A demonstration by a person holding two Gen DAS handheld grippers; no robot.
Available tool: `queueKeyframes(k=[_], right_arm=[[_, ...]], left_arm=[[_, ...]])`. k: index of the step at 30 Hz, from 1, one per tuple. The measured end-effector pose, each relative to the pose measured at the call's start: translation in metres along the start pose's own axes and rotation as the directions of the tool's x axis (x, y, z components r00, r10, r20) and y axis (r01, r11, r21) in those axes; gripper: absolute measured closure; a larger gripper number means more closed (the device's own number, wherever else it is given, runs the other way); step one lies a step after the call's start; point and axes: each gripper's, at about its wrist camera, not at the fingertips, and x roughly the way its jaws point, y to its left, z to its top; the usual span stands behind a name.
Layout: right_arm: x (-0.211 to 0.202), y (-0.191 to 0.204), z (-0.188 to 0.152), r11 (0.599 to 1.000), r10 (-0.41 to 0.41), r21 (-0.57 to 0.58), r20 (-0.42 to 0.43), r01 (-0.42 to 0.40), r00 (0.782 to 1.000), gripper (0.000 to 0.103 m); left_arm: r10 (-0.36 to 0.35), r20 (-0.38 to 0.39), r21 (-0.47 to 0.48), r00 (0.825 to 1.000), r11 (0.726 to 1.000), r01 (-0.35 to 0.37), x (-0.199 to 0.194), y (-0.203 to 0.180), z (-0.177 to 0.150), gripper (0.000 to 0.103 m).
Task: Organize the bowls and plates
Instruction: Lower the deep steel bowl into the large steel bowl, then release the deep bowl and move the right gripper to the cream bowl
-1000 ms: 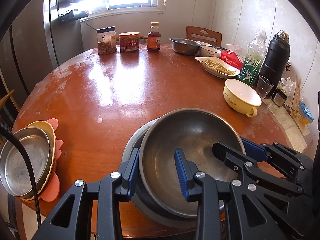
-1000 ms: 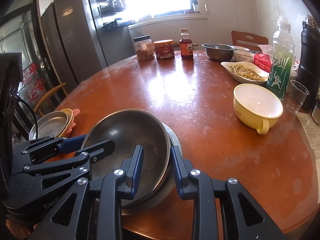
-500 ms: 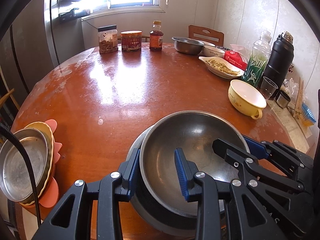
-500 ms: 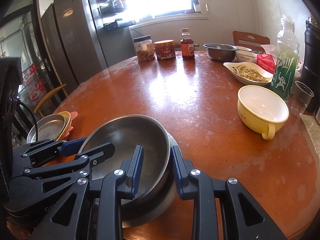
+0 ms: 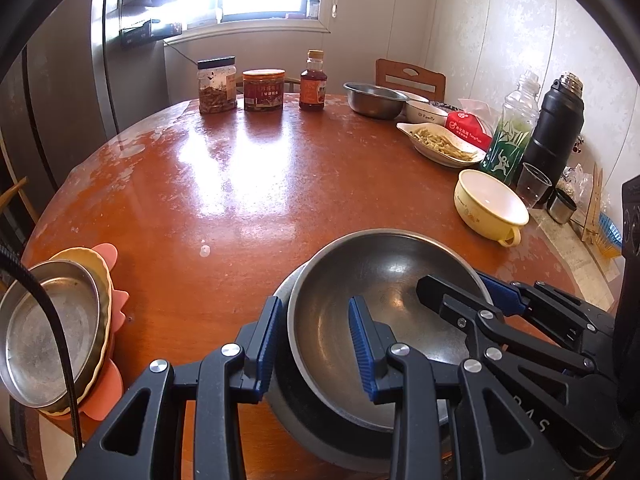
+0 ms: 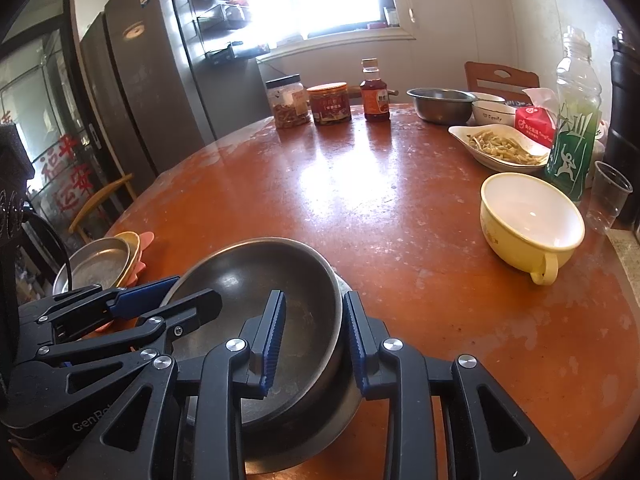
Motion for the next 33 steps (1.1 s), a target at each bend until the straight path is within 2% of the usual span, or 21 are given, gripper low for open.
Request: queueKeyframes(k=[9, 14, 22, 33], right_arm=[[-0.001, 0.0, 0.001, 1.0, 0.002, 0.018, 0.001, -0.002, 1.0, 0.07], [-0.003, 0.0, 0.001, 1.0, 0.006, 0.02, 0.002, -0.006, 1.0, 0.063], [-0.012, 0.002, 0.003, 1.0, 0.005, 0.018, 0.03, -0.005, 1.0, 0.062], [-0.03, 0.003, 0.006, 1.0, 0.007, 0.019, 0.069, -0.008, 0.998, 0.049]], left_arm=[[-0.001, 0.006, -0.001, 1.0, 1.0, 0.001, -0.005, 0.003, -0.001, 0.069], [-0.004, 0.012, -0.003, 1.0, 1.0, 0.004, -0.009, 0.004, -0.001, 0.069], [-0.005, 0.027, -0.002, 1.0, 1.0, 0.005, -0.017, 0.004, 0.0, 0.069], [0.009, 0.057, -0.002, 0.998, 1.0, -0.009, -0.032, 0.002, 0.0, 0.069]])
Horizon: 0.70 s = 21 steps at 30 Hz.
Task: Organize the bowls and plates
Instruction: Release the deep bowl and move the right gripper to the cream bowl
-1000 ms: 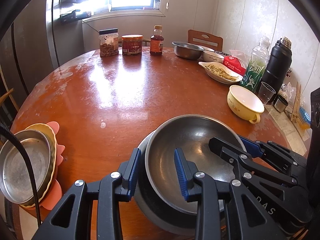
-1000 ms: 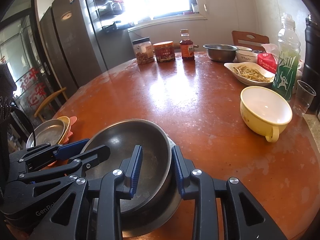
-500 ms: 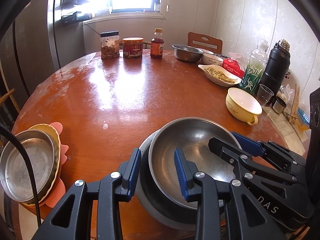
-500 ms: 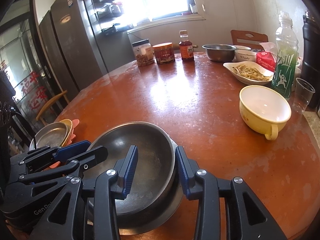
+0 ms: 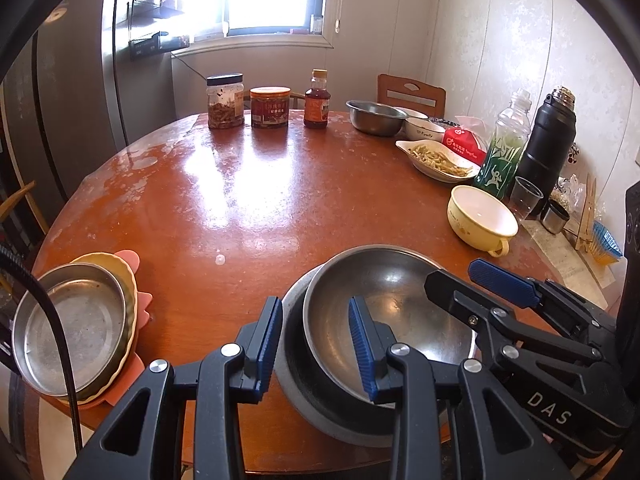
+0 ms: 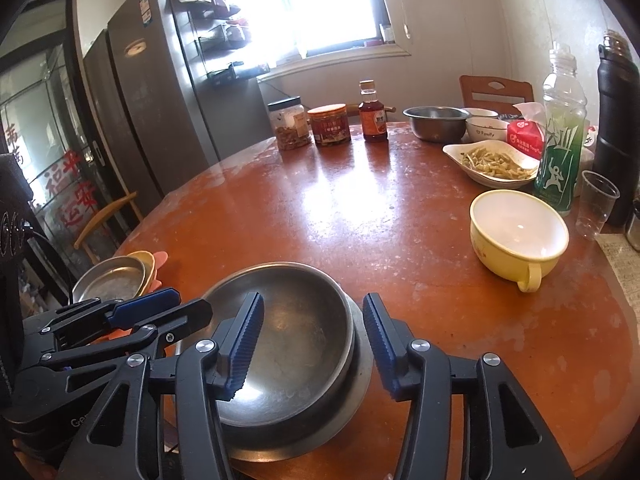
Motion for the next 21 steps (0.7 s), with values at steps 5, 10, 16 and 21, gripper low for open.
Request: queueKeyframes(k=[5, 10, 16, 21], right_arm=[[-0.011, 0.0, 0.002, 1.0, -0.001, 0.001, 0.021, 0.001, 1.0, 0.045], [-0.023, -0.002, 0.004, 1.0, -0.002, 0.001, 0.043, 0.002, 0.999, 0.041], [-0.035, -0.008, 0.007, 1.0, -0.012, 0.006, 0.071, 0.012, 0.997, 0.04], [-0.047, -0.018, 0.008, 1.0, -0.013, 0.025, 0.099, 0.011, 0.995, 0.038]], left_arm=[[0.01, 0.015, 0.006, 1.0, 1.0, -0.01, -0.009, -0.004, 0.001, 0.069], [0.022, 0.027, 0.011, 0.999, 1.0, -0.022, -0.017, -0.009, 0.001, 0.068], [0.031, 0.045, 0.026, 0.999, 0.999, -0.032, -0.027, -0.018, 0.002, 0.067], [0.039, 0.055, 0.041, 0.998, 0.998, -0.041, -0.033, -0.029, 0.004, 0.066]])
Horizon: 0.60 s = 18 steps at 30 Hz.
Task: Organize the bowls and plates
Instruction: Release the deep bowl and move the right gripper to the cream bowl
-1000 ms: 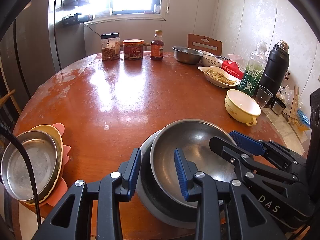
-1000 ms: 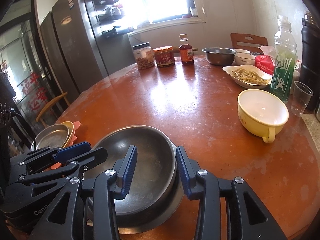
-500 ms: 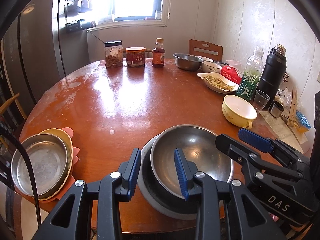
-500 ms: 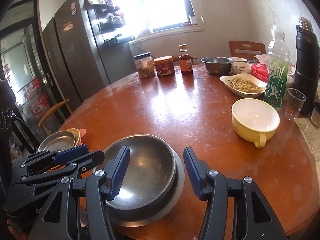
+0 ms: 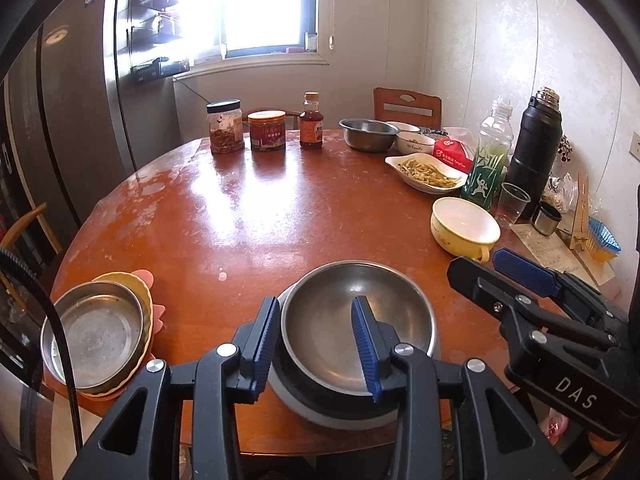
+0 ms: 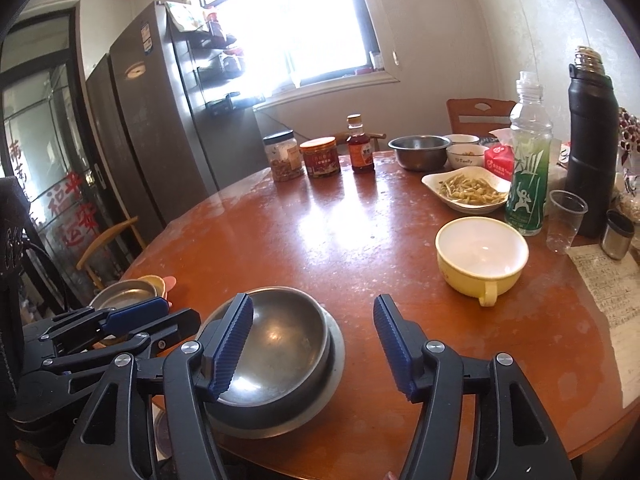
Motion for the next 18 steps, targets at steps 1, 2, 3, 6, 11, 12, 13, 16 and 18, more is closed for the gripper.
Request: queueKeyframes(k=[1, 2, 3, 6, 11, 12, 13, 16, 18], right_arm=[[-0.002, -0.002, 0.001, 1.0, 0.0, 0.002, 0.003, 0.0, 1.0, 0.038], [-0.003, -0.004, 0.002, 1.0, -0.001, 0.004, 0.007, 0.001, 1.0, 0.038], [-0.005, -0.006, 0.002, 1.0, -0.002, 0.007, 0.01, 0.002, 1.0, 0.038], [-0.012, -0.013, 0.002, 1.0, -0.005, 0.018, 0.023, 0.005, 1.0, 0.035], [-0.02, -0.027, 0.004, 0.999, -0.009, 0.039, 0.045, 0.008, 0.999, 0.032], [-0.022, -0.029, 0.003, 0.999, -0.01, 0.042, 0.048, 0.008, 0.999, 0.032], [-0.024, -0.032, 0.003, 0.999, -0.013, 0.048, 0.05, 0.011, 0.999, 0.032], [-0.028, -0.042, 0.004, 0.998, -0.02, 0.066, 0.054, 0.017, 0.998, 0.032], [-0.031, -0.048, 0.004, 0.997, -0.026, 0.075, 0.058, 0.022, 0.998, 0.031]], left_arm=[[-0.001, 0.002, 0.002, 1.0, 1.0, 0.001, -0.001, -0.002, 0.001, 0.066], [-0.001, 0.003, 0.002, 1.0, 1.0, 0.001, -0.002, -0.004, 0.001, 0.066], [-0.002, 0.004, 0.004, 1.0, 1.0, 0.002, -0.003, -0.006, 0.001, 0.065], [0.003, 0.008, 0.014, 1.0, 1.0, -0.003, -0.006, -0.013, 0.003, 0.064], [0.004, 0.01, 0.024, 1.0, 1.0, -0.004, -0.007, -0.025, 0.008, 0.061], [0.004, 0.009, 0.028, 1.0, 1.0, -0.005, -0.007, -0.028, 0.009, 0.061], [0.004, 0.008, 0.03, 1.0, 1.0, -0.004, -0.006, -0.03, 0.01, 0.06], [-0.003, 0.0, 0.032, 1.0, 0.999, 0.003, -0.003, -0.038, 0.014, 0.058], [-0.015, -0.002, 0.036, 1.0, 0.999, 0.015, 0.001, -0.045, 0.017, 0.056]])
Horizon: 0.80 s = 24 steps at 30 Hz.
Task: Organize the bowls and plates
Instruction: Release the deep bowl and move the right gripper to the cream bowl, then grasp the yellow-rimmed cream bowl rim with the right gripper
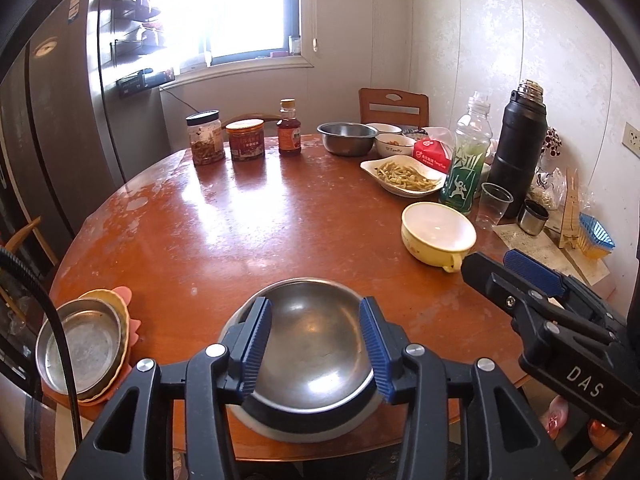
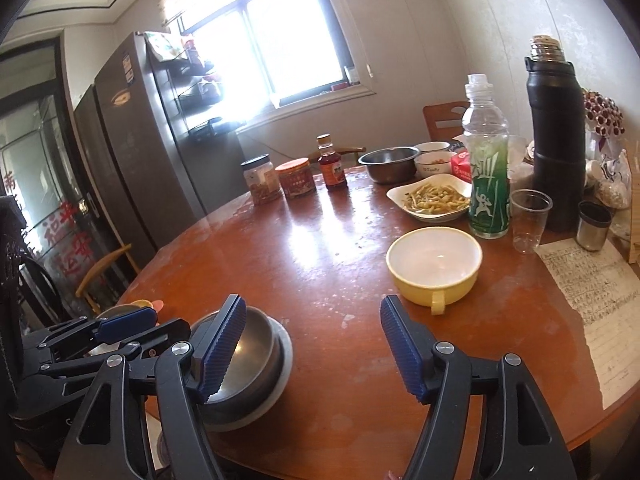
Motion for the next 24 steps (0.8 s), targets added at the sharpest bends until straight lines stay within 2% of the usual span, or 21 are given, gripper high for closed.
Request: queueKeyframes(k=[5, 11, 18, 24], right_arm=[[-0.002, -0.02, 0.002, 0.999, -0.034, 0.024, 0.001, 0.034, 0.999, 0.03], [0.006, -0.057, 0.005, 0.991, -0.097, 0.087, -0.029, 0.099, 0.995, 0.03], [0.027, -0.109, 0.015, 0.968, -0.19, 0.151, -0.071, 0.198, 0.979, 0.03], [0.059, -0.141, 0.024, 0.954, -0.23, 0.166, -0.133, 0.25, 0.964, 0.03]], left_arm=[[-0.048, -0.008, 0.017, 0.999, 0.999, 0.049, 0.015, -0.022, 0.015, 0.055], [-0.102, -0.053, 0.033, 0.993, 0.994, 0.104, 0.049, -0.051, 0.034, 0.055], [-0.112, -0.119, 0.031, 0.987, 0.993, 0.116, 0.097, -0.079, 0.054, 0.054], [-0.111, -0.178, 0.007, 0.978, 0.993, 0.114, 0.143, -0.095, 0.064, 0.054]])
